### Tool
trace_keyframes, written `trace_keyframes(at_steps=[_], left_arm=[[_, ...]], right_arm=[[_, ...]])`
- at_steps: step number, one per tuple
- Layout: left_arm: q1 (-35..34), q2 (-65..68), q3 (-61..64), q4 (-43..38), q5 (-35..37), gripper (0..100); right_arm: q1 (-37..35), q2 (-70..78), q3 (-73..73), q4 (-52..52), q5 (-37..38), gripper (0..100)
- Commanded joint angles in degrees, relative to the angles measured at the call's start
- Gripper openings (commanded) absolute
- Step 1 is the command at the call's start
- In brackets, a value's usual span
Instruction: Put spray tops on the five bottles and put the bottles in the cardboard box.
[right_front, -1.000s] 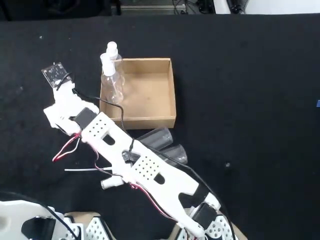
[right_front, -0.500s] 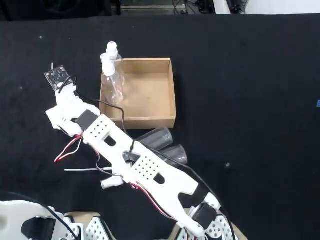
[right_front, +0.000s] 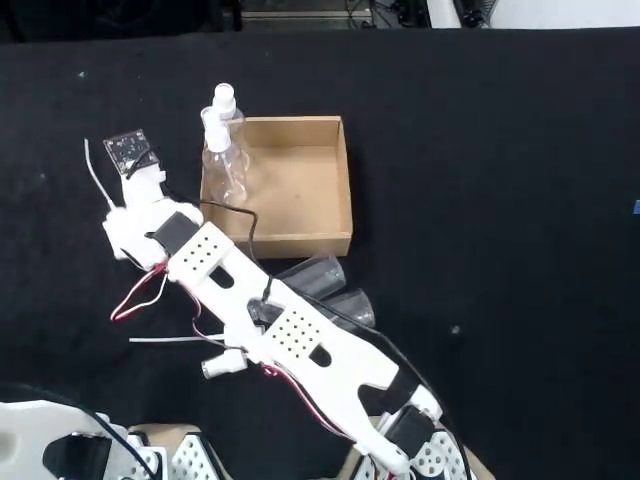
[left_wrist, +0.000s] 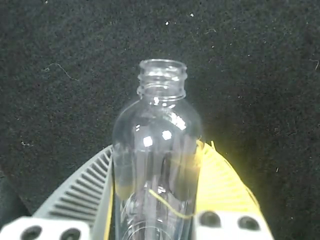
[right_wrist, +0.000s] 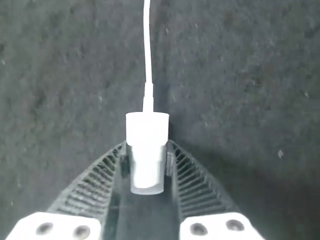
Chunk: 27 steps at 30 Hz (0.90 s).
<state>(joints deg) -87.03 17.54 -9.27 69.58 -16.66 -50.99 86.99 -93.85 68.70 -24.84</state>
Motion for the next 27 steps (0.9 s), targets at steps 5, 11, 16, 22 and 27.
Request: trace_keyframes(at_steps=[5,11,16,22,27], left_arm=[[-0.6,-1.0,-3.5,-0.2,-0.7,3],[-0.6,-1.0,-3.5,-0.2,-0.7,3],[-0.5,-1.0,-3.5,-0.2,-0.7,3],[-0.4,-1.0,-3.5,-0.2,-0.7,3],[-0.4,-1.0,-3.5,-0.2,-0.6,3]], right_arm=[[1.0,-10.1,-1.9,13.4,-0.4,1.8],[-0.4,-11.4,-1.6,16.7,-0.4,11.6],[-0.4,-11.1,-1.4,17.9,-0.3,24.5],[-0.4,-10.9,-1.2,14.2,7.9,20.2],[-0.7,-10.1,-1.2,11.2,12.1,20.1]])
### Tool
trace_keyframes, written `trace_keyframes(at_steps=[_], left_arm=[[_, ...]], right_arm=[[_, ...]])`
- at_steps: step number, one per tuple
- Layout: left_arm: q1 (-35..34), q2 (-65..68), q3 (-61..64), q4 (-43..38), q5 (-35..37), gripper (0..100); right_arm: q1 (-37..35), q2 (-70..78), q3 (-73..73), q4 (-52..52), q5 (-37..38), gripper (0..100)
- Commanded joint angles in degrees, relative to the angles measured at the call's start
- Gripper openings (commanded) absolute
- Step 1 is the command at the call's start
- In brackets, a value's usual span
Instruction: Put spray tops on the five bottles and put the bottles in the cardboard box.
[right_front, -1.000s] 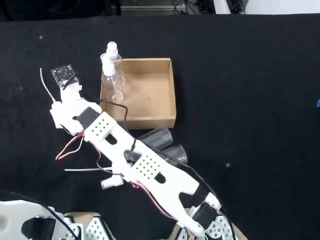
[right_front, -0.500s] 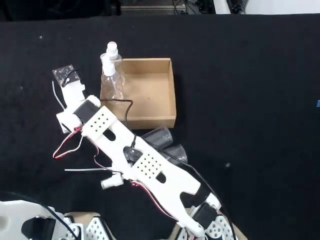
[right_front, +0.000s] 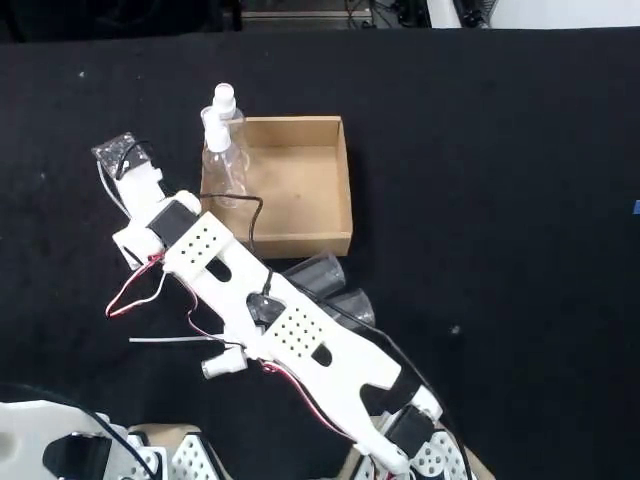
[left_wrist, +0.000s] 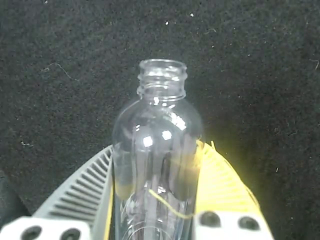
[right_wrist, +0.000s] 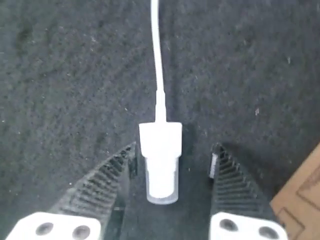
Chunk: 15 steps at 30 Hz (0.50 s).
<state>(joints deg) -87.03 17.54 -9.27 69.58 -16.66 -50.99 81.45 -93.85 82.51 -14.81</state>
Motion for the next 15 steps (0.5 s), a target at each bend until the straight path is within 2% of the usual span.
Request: trace_keyframes(at_steps=[1,9,13,14,15], left_arm=[[-0.4,-1.0,-3.5,-0.2,-0.6,3],[-0.3,-1.0,-3.5,-0.2,-0.6,3],[-0.2,-1.1,-3.5,-0.2,-0.5,3],[-0.2,-1.1,-3.6,-0.2,-0.5,3],[-0.1,-1.1,-3.6,-0.2,-0.5,3]], right_arm=[[-0.8,-3.8,-1.3,-3.4,2.4,20.1],[-2.1,1.0,-1.7,-4.8,2.5,19.1],[-2.1,1.2,-1.4,-4.7,2.5,3.1],[-2.0,1.1,-1.4,-4.7,2.8,0.5],[-2.0,1.1,-1.4,-4.6,3.8,2.1]])
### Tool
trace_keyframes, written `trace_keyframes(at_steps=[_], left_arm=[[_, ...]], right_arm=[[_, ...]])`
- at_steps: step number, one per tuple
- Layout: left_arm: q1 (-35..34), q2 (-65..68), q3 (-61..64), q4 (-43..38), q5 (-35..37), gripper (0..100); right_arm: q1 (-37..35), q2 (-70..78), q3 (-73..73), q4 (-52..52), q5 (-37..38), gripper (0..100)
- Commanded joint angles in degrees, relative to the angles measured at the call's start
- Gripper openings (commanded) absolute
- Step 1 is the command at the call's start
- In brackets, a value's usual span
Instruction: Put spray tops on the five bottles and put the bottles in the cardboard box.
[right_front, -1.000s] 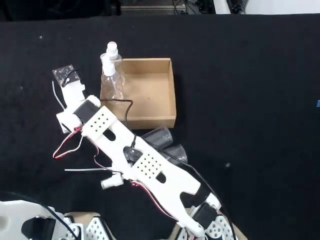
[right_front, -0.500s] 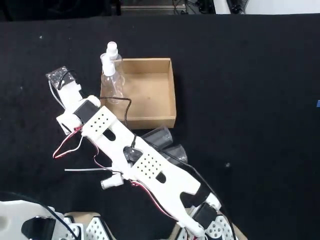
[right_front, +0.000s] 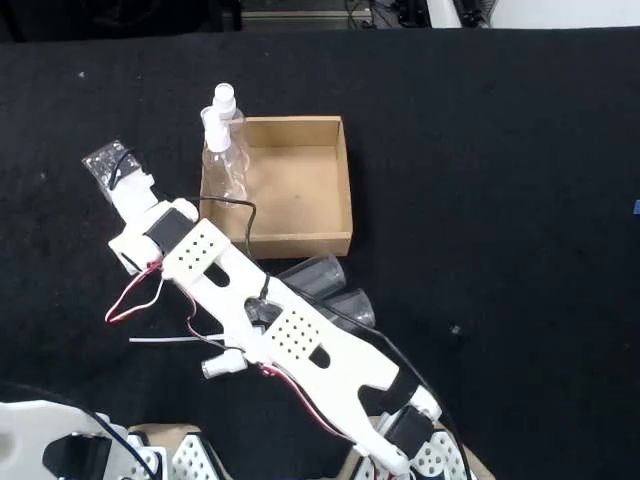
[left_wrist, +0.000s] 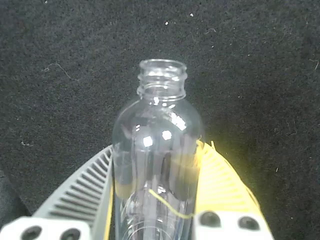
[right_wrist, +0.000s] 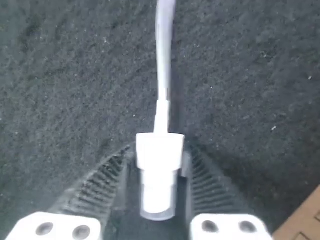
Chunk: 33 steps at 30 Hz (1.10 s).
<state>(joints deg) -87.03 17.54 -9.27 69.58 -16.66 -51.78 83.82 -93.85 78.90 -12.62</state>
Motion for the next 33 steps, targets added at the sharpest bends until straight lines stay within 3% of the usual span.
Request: trace_keyframes(at_steps=[1,6,21,26,33], left_arm=[[-0.1,-1.1,-3.6,-0.2,-0.5,3],[0.0,-6.5,-2.9,0.4,-0.4,3],[5.1,-28.4,-1.5,17.0,2.2,3],[4.7,-36.6,7.1,14.9,1.9,3],[3.9,-50.7,27.9,3.2,2.1,3]], right_arm=[[-1.2,-1.3,-1.9,0.0,2.6,2.6],[0.1,-5.0,-2.0,3.7,2.8,1.0],[-0.4,-26.9,-1.7,22.3,-0.2,1.0],[-2.6,-34.6,-0.6,22.6,0.1,1.0],[-4.0,-49.4,14.4,22.4,0.3,1.0]])
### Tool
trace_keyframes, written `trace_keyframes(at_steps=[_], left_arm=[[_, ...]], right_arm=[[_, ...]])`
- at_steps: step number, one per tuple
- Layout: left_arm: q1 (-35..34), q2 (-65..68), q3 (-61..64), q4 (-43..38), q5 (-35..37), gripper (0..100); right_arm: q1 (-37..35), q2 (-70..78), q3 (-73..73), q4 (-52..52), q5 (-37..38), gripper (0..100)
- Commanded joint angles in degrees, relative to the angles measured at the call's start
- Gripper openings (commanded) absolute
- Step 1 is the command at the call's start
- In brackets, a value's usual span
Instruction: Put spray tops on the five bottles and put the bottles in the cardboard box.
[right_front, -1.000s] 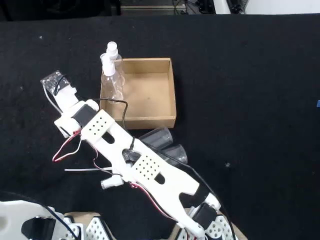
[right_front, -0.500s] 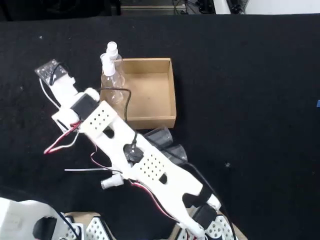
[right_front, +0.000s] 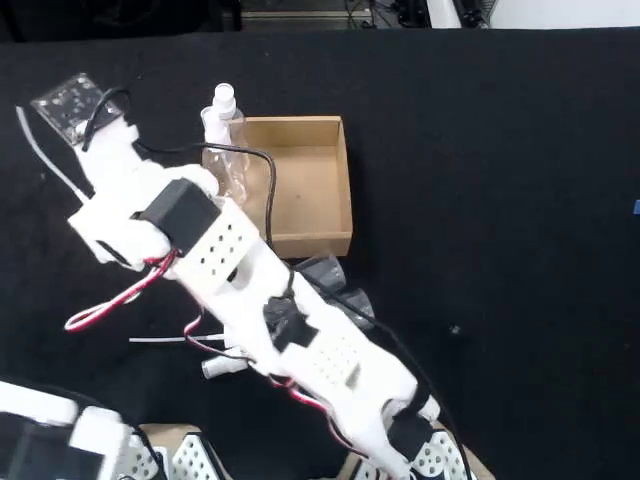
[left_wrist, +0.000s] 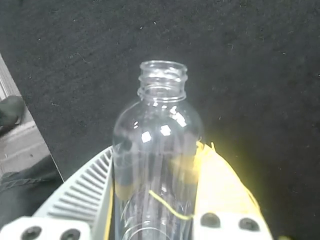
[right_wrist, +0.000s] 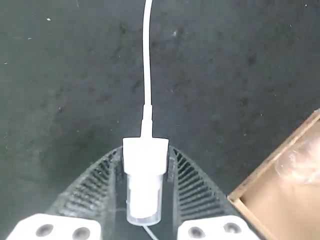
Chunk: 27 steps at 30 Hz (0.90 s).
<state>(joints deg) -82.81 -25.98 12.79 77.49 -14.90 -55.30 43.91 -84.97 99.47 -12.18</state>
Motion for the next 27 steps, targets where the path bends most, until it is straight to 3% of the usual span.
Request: trace_keyframes(at_steps=[1,7,15,23,27], left_arm=[[0.1,-9.1,8.5,-5.7,0.4,3],[6.7,-17.8,18.2,-6.9,5.4,3],[24.1,-25.1,19.6,-6.5,16.9,3],[40.9,-26.2,22.5,-7.6,23.0,3],[46.8,-26.2,30.4,-15.4,23.0,3]], right_arm=[[-0.5,-11.9,7.9,1.8,-0.1,1.0],[2.6,-29.8,19.7,1.8,4.7,1.0],[19.6,-58.0,36.6,1.8,5.5,1.1],[50.3,-76.4,60.7,0.6,8.0,1.2],[64.6,-78.3,81.1,-5.9,12.2,1.2]])
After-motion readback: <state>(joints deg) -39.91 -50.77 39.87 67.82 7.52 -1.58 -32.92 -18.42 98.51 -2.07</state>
